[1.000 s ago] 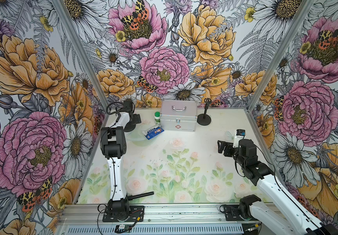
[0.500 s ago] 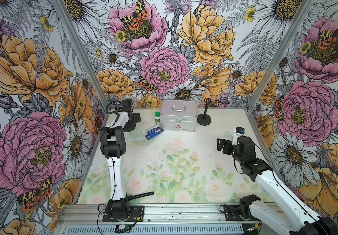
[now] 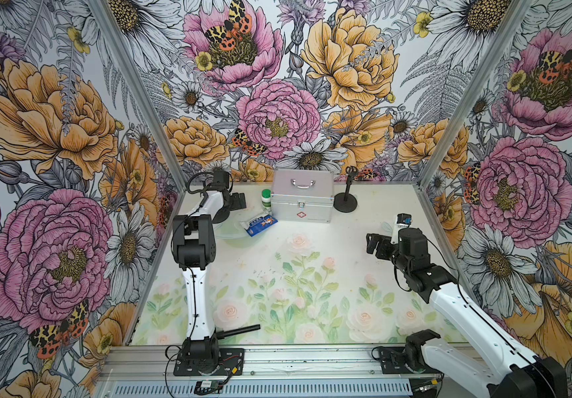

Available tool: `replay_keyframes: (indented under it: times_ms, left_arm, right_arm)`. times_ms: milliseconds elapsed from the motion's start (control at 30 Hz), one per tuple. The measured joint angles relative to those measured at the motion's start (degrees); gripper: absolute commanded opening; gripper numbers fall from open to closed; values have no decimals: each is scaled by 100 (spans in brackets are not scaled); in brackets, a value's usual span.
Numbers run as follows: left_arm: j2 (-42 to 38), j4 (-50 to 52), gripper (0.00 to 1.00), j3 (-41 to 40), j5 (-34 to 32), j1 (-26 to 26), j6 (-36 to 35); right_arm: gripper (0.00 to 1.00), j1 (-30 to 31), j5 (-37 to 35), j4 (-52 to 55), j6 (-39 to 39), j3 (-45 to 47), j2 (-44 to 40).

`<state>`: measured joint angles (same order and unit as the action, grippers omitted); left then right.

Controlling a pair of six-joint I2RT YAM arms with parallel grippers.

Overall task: Assemble a microphone stand
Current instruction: Move the microphone stand base to the center of the board.

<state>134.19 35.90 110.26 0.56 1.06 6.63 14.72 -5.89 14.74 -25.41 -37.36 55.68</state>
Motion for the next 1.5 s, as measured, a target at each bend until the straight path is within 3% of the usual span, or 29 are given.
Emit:
replay_keyframes:
  times_ms: [1500]
  left_arm:
    - [-48,525,99,396,-155,212,90]
  right_arm:
    - [100,0,-9,-20,127,-81,144]
